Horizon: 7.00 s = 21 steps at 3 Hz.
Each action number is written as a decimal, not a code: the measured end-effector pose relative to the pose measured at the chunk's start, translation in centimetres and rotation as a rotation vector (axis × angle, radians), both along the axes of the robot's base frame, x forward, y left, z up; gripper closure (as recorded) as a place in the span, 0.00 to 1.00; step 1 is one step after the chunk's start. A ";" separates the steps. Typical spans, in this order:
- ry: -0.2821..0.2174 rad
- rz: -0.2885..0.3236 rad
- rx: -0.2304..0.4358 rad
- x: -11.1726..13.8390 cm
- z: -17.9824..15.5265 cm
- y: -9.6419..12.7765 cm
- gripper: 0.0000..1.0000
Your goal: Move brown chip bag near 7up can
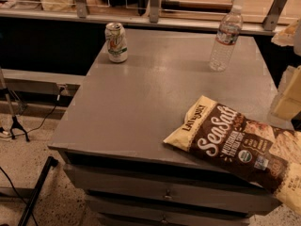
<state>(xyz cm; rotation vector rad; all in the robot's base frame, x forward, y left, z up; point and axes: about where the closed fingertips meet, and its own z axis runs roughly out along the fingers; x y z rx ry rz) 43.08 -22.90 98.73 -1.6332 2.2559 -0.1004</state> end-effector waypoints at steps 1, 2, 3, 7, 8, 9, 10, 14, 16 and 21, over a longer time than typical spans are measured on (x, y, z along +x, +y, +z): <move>0.000 0.000 0.000 0.0 0.0 0.0 0.00; 0.006 -0.009 0.011 0.0 -0.5 0.0 0.00; 0.038 -0.015 0.036 0.2 -1.9 0.1 0.00; 0.171 -0.081 0.061 -2.5 -8.4 -3.0 0.00; 0.166 -0.088 0.073 -3.1 -9.2 -3.4 0.00; 0.175 -0.085 0.082 -3.6 -9.9 -3.1 0.00; 0.190 -0.076 0.089 -4.0 -10.6 -2.4 0.00; 0.212 -0.093 0.097 -4.2 -13.4 -0.3 0.00; 0.206 -0.156 0.077 -4.0 -13.9 -3.3 0.00; 0.216 -0.189 0.067 -4.3 -14.4 -4.4 0.90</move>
Offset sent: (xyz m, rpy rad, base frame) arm 0.0006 -0.0018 -0.0174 0.0288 0.0371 -0.0221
